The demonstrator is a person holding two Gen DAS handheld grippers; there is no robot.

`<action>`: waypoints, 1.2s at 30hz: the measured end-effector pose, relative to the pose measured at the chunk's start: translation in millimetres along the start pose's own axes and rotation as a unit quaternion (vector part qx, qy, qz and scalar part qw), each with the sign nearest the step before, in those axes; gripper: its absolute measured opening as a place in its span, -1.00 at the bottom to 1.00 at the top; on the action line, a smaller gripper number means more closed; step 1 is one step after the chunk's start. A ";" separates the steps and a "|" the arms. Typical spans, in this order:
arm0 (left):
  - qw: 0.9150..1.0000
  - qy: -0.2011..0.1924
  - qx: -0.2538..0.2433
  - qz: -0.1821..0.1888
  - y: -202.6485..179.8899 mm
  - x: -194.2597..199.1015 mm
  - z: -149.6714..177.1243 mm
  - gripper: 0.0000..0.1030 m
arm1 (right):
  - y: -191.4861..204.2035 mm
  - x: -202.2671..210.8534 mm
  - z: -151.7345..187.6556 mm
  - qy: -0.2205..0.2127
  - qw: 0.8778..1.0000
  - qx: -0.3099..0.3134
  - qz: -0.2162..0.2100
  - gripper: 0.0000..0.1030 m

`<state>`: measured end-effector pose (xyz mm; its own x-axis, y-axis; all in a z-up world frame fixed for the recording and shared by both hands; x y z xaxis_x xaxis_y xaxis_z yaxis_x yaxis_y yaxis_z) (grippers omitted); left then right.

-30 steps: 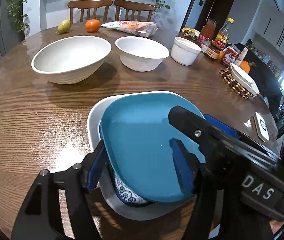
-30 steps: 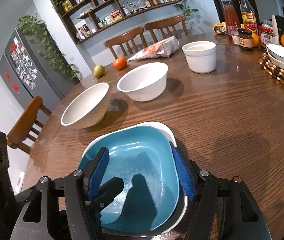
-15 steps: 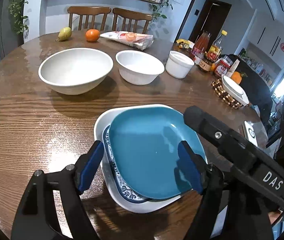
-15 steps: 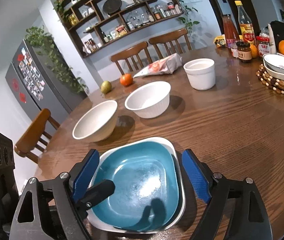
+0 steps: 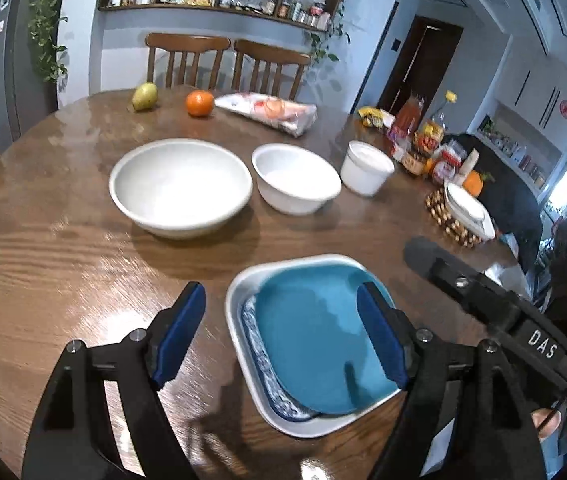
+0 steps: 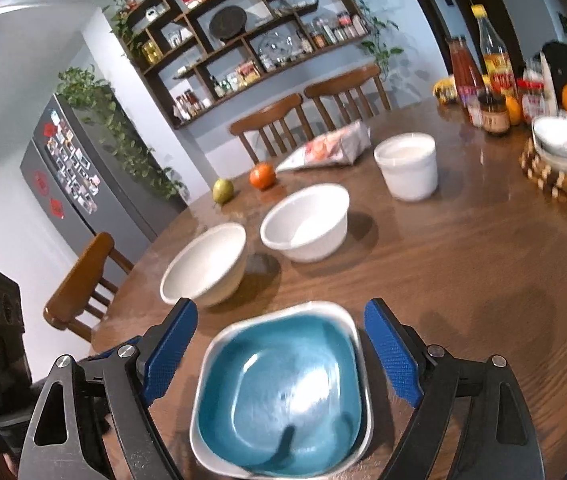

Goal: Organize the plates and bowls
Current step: 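Open both grippers and pull them back from the teal plate, then move both grippers to the medium white bowl and close on its rim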

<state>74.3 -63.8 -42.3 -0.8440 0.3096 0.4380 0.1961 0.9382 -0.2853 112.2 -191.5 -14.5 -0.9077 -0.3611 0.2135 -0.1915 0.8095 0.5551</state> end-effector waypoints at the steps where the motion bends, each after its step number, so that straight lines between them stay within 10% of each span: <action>1: 1.000 -0.002 0.007 -0.003 4.2 1.3 -5.8 0.51 | 2.2 1.6 -5.6 -0.007 1.000 0.001 -0.002 0.68; 17: 0.996 -0.046 0.064 -0.034 45.8 13.7 -95.4 0.50 | 60.3 -28.7 -82.3 -0.010 0.997 0.047 -0.060 0.68; 24: 0.992 -0.035 0.102 -0.060 77.6 -14.9 -139.6 0.50 | 100.9 -89.8 -115.0 0.068 0.990 0.041 -0.115 0.68; 36: 0.981 0.069 0.118 -0.135 142.6 -91.8 -93.9 0.07 | 59.6 -195.9 -54.4 0.195 0.979 0.010 -0.064 0.14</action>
<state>226.6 56.1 -43.1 -0.7703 0.0872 0.6316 -0.1607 0.9320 -0.3248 299.0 -97.7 20.5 -0.6648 -0.6057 0.4372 -0.3046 0.7542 0.5817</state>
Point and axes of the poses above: each gripper's, at about its wrist camera, not at the fingertips, and x roughly against the way its jaws point, y to its left, z to its underside, the point moved 7 cm from there along -x, roughly the way its jaws point, and after that the axes turned 13 degrees about -y, right-handed, at the moved point
